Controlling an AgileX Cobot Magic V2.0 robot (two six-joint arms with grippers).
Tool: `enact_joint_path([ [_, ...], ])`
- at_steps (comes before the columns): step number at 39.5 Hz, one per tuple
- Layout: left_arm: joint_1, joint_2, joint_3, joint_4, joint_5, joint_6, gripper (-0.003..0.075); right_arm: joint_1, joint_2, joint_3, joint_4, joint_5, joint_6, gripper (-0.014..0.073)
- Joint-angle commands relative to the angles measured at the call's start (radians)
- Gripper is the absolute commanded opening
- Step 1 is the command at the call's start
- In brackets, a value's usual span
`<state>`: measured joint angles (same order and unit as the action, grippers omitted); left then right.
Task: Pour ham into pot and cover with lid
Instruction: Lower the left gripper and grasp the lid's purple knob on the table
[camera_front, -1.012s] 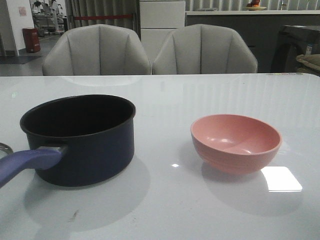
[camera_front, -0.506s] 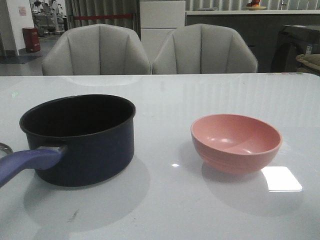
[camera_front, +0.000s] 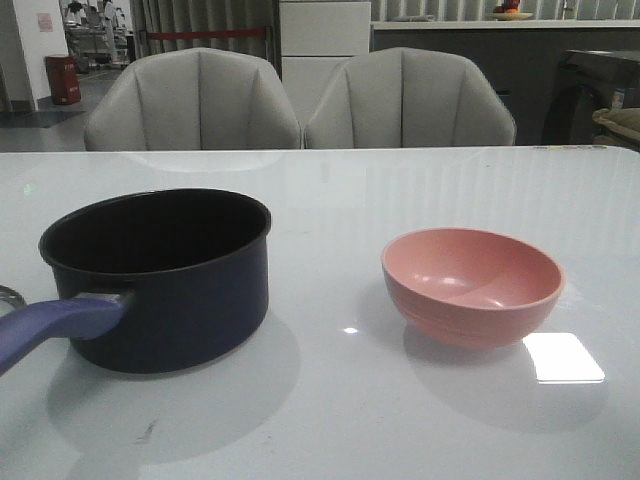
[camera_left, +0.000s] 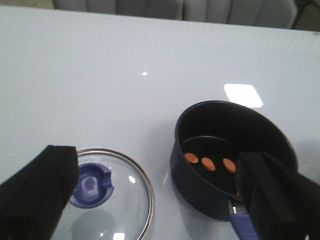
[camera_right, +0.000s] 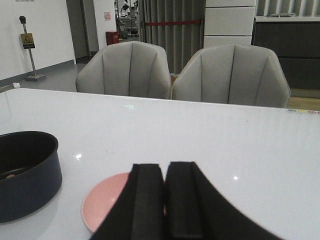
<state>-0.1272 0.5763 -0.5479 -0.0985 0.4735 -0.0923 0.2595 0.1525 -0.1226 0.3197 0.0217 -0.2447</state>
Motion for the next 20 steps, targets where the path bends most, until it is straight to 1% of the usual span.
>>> enact_joint_path([
  [1,0.067,0.106,-0.094,-0.023,0.006,-0.03,0.0691,0.0,0.008,-0.029,0.002,-0.082,-0.003,0.0148],
  [6,0.145,0.274,-0.204,-0.027,0.154,-0.03,0.0691,0.0,0.008,-0.029,0.002,-0.082,-0.003,0.0148],
  [9,0.175,0.378,-0.266,-0.027,0.227,-0.028,0.0691,0.0,0.008,-0.029,0.002,-0.082,-0.003,0.0148],
  [14,0.18,0.543,-0.358,-0.022,0.329,-0.026,0.0691,0.0,0.008,-0.029,0.002,-0.082,-0.003,0.0148],
  [20,0.18,0.716,-0.451,-0.022,0.387,-0.026,0.0691,0.0,0.008,-0.029,0.002,-0.082,-0.003,0.0148],
])
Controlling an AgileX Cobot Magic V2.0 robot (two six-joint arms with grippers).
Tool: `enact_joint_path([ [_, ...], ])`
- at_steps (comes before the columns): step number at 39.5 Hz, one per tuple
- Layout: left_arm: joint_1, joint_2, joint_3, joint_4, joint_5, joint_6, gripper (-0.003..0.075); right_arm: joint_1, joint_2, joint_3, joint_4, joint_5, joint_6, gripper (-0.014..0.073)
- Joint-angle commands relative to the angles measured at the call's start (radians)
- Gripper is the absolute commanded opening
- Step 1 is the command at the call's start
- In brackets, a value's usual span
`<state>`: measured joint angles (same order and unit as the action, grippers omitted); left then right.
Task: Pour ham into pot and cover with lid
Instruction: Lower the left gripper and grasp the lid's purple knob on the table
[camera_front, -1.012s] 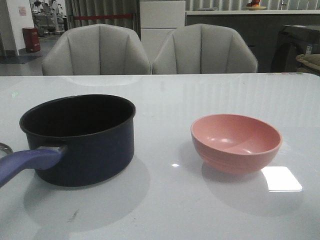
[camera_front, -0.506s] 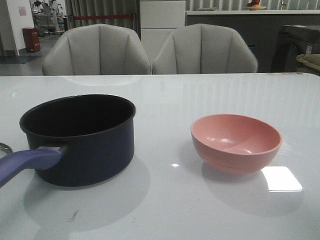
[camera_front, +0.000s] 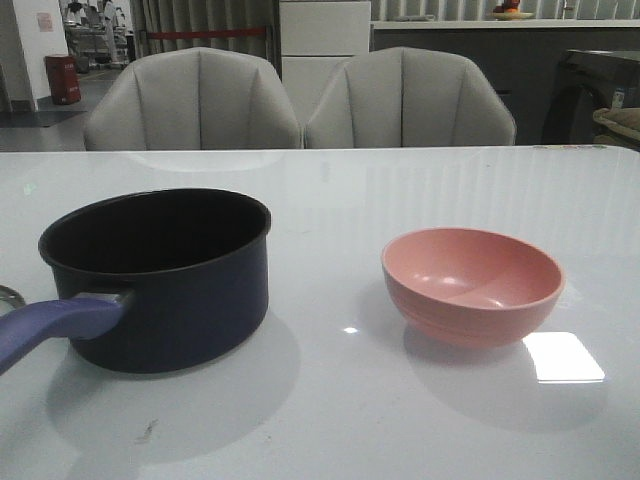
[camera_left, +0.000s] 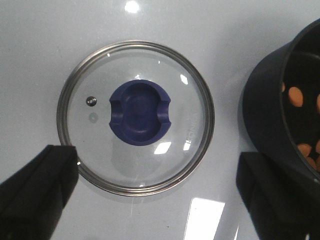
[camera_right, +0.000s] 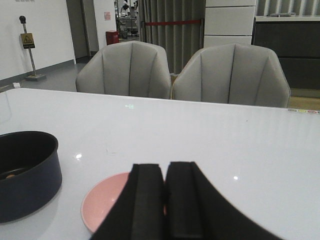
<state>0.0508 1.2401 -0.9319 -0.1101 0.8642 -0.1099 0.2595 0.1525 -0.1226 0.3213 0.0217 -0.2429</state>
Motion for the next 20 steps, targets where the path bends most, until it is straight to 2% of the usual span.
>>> enact_joint_path([
  [1,0.002,0.081,-0.082,-0.01,0.006,-0.008,0.0691,0.0,0.008,-0.029,0.0,-0.082,-0.005,0.0148],
  [20,0.002,0.402,-0.246,-0.001,0.08,-0.008,0.069,0.0,0.008,-0.029,0.0,-0.082,-0.005,0.0148],
])
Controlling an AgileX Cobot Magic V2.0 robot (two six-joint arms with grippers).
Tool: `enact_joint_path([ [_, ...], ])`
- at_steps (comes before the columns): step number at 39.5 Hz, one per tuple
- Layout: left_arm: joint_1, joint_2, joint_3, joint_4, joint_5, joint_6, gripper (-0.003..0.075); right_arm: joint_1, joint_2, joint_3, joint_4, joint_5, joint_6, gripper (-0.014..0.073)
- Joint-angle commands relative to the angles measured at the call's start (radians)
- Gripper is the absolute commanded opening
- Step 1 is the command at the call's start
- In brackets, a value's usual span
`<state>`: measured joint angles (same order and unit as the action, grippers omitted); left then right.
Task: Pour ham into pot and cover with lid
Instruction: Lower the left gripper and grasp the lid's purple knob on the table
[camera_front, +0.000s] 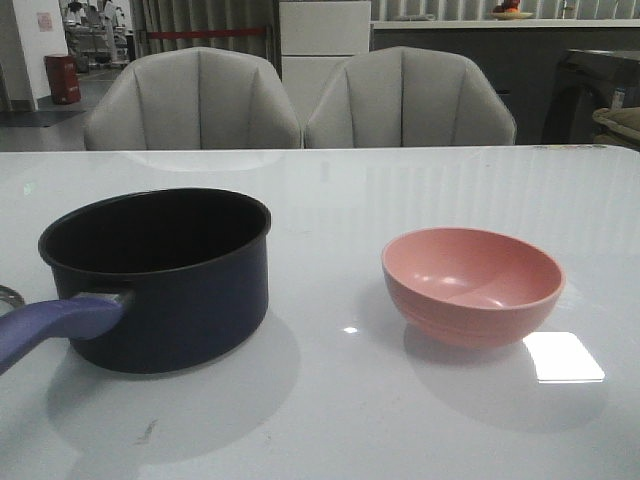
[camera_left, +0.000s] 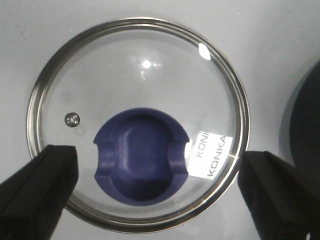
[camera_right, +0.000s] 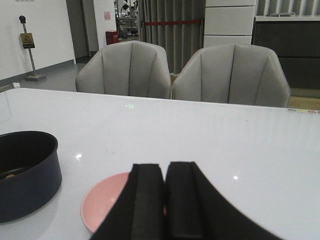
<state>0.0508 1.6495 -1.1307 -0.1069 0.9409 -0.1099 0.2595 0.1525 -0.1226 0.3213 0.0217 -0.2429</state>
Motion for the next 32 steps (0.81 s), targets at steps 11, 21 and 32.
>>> enact_joint_path([
  [11,0.002,0.097,-0.078,0.0,0.05,-0.008,0.0644,0.0,0.008,-0.029,0.0,-0.082,-0.005,0.0148],
  [21,0.002,0.15,-0.078,0.013,0.051,-0.008,0.0637,0.0,0.008,-0.029,0.0,-0.082,-0.005,0.0148],
  [32,0.002,0.154,-0.078,0.016,0.038,-0.008,0.0531,0.0,0.008,-0.029,0.0,-0.082,-0.005,0.0148],
])
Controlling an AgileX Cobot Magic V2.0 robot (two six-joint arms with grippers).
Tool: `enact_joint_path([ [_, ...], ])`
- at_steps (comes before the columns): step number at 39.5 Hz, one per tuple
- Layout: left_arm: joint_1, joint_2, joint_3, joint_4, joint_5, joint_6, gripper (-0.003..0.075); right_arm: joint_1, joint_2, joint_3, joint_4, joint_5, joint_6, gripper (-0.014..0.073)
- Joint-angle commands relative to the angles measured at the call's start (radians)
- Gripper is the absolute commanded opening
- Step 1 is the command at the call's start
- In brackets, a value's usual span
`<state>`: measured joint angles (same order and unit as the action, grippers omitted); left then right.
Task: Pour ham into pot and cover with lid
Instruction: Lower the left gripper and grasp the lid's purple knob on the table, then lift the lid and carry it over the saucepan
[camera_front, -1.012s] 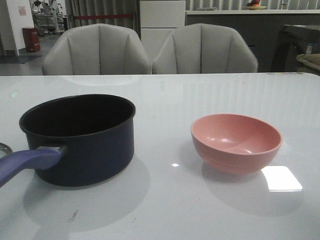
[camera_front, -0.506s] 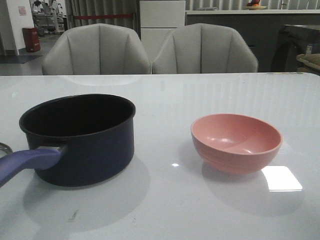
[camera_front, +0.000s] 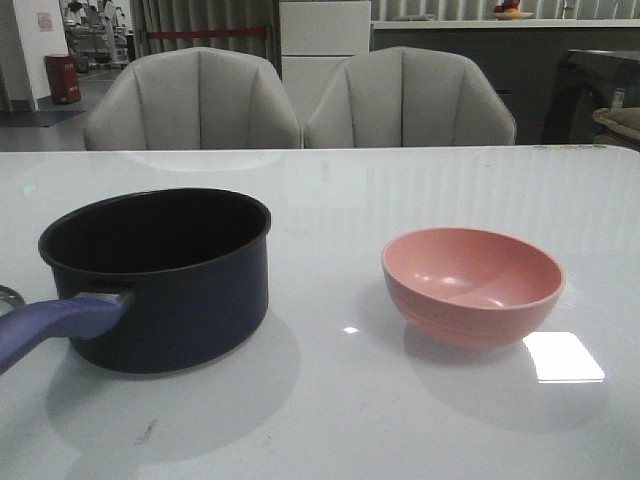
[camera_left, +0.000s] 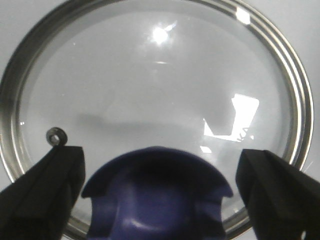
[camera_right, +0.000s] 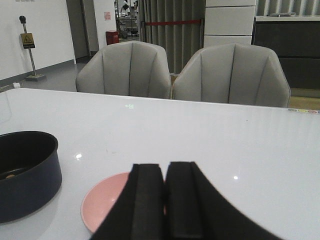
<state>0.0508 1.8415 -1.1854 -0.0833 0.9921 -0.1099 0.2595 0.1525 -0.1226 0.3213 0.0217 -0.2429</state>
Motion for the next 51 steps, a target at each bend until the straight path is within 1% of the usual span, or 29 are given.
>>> enact_joint_path([
  [1,0.002,-0.038,-0.024,-0.008,-0.013,-0.008,0.0505,0.0,0.008,-0.029,0.0,-0.082,-0.005,0.0148],
  [4,0.002,-0.038,-0.024,-0.008,-0.007,-0.008,0.0404,0.0,0.008,-0.029,0.0,-0.082,-0.005,0.0148],
  [5,0.002,-0.038,-0.024,-0.008,-0.006,-0.008,0.0388,0.0,0.008,-0.029,0.0,-0.082,-0.005,0.0148],
  [8,0.002,-0.038,-0.024,-0.008,0.001,-0.008,0.0308,0.0,0.008,-0.029,0.0,-0.082,-0.005,0.0148],
  [11,0.002,-0.038,-0.024,-0.008,0.007,-0.008,0.0257,0.0,0.008,-0.029,0.0,-0.082,-0.005,0.0148],
  [15,0.002,-0.038,-0.024,-0.008,0.019,-0.008,0.0218,0.0,0.008,-0.029,0.0,-0.082,-0.005,0.0148],
  [18,0.002,-0.038,-0.024,-0.008,0.023,-0.008,0.0206,0.0,0.008,-0.029,0.0,-0.082,-0.005,0.0148],
  [26,0.002,-0.038,-0.059,-0.008,0.045,-0.008,0.0205,0.0,0.008,-0.029,0.0,-0.082,-0.005,0.0148],
  [35,0.002,-0.04,-0.188,-0.008,0.145,0.018,0.0205,0.0,0.008,-0.029,0.0,-0.082,-0.005,0.0148],
  [40,0.002,-0.046,-0.249,-0.008,0.179,0.021,0.0205,0.0,0.008,-0.029,0.0,-0.082,-0.005,0.0148],
  [45,-0.002,-0.071,-0.303,-0.026,0.195,0.059,0.0205,0.0,0.008,-0.029,0.0,-0.082,-0.005,0.0148],
  [51,-0.056,-0.091,-0.405,-0.029,0.251,0.096,0.0204,0.0,0.008,-0.029,0.0,-0.082,-0.005,0.0148],
])
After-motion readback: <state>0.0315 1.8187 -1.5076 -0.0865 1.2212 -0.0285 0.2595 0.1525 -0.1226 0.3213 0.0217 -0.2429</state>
